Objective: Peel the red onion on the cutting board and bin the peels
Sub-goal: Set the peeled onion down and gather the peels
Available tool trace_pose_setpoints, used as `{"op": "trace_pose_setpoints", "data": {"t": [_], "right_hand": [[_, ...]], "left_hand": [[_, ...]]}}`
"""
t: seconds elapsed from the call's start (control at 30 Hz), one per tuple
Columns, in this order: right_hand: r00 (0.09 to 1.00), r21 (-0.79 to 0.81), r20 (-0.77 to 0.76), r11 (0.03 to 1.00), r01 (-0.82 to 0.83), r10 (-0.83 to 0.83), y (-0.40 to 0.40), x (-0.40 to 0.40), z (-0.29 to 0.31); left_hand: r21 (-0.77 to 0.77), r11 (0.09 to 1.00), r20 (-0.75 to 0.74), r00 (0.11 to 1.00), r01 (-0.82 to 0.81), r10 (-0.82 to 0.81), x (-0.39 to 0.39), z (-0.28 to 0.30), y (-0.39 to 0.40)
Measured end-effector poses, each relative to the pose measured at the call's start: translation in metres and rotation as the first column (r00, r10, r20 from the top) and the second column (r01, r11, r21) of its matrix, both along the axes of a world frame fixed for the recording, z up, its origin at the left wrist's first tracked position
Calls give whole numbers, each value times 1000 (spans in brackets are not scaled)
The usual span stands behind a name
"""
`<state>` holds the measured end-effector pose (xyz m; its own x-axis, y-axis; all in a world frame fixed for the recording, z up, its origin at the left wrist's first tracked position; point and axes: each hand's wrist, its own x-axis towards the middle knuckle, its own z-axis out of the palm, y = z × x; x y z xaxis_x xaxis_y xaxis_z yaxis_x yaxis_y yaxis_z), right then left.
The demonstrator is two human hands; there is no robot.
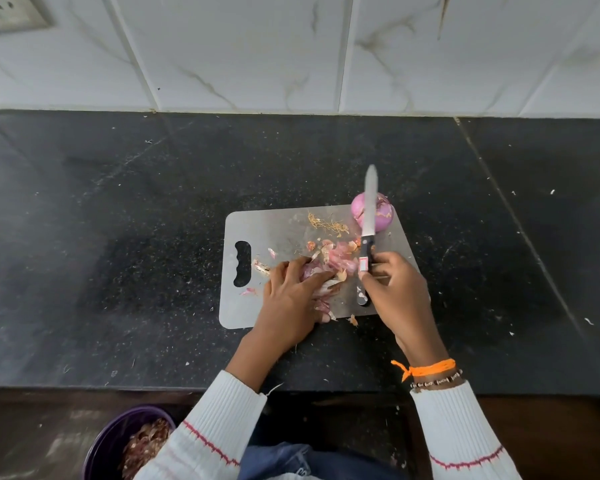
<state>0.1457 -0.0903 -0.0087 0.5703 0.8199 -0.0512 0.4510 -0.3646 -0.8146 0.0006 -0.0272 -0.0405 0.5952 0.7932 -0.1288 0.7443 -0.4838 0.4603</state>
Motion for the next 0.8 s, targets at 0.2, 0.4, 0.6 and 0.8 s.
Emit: {"op": "trace_pose_setpoints", "data": {"t": [0.2, 0.4, 0.6, 0.8], "right_hand": [[977, -53, 45, 976, 209, -207, -19, 20, -5], [979, -140, 104, 972, 188, -174, -24, 21, -18], [915, -132, 403, 990, 42, 15, -27, 9, -1], [781, -368, 449, 887, -281, 434, -19, -17, -4]], "left_hand": [[-22, 999, 32, 999, -26, 26, 2, 3, -1], [5, 999, 55, 998, -34, 34, 5, -1, -6], [53, 995, 124, 989, -82, 75, 3, 0, -9], [91, 982, 119, 981, -163, 152, -7, 2, -10]]}}
